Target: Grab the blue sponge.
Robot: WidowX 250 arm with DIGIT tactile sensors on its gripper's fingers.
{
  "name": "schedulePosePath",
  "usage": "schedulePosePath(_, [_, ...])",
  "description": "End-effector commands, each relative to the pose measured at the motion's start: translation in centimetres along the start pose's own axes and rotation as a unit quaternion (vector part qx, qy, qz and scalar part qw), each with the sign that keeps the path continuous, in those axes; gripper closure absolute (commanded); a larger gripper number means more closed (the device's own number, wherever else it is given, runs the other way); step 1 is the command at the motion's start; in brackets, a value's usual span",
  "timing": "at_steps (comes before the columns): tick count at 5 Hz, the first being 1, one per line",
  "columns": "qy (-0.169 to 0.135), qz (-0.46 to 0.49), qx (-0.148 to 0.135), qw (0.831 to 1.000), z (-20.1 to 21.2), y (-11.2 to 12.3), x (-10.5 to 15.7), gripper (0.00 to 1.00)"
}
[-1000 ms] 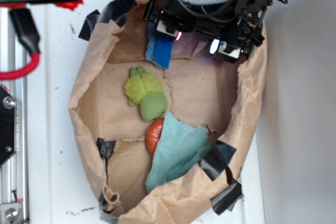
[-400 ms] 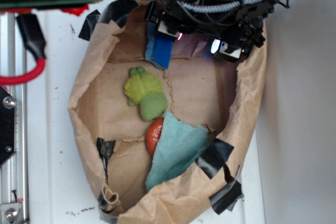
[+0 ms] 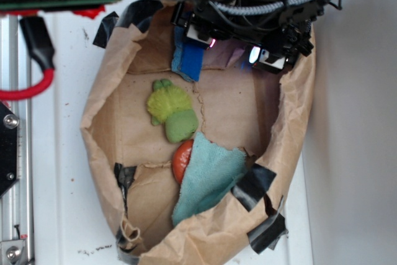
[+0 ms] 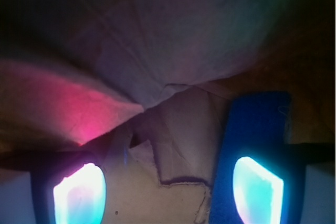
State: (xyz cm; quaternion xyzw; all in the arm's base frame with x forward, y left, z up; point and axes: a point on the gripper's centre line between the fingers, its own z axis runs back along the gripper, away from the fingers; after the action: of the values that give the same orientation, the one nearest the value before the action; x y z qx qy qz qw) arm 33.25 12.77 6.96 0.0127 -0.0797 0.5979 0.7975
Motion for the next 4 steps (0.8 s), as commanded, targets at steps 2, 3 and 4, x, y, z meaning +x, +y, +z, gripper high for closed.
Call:
schedulePosePath(2, [0.025, 0.008, -0.085, 0.996, 2.5, 6.5, 1.8, 0.00])
schedulePosePath(3, [0.024, 0.018, -0.101, 0.994, 2.5, 8.5, 1.4, 0.00])
schedulePosePath(4, [0.014, 0.027, -0.098, 0.995, 2.0, 7.9, 1.4, 0.00])
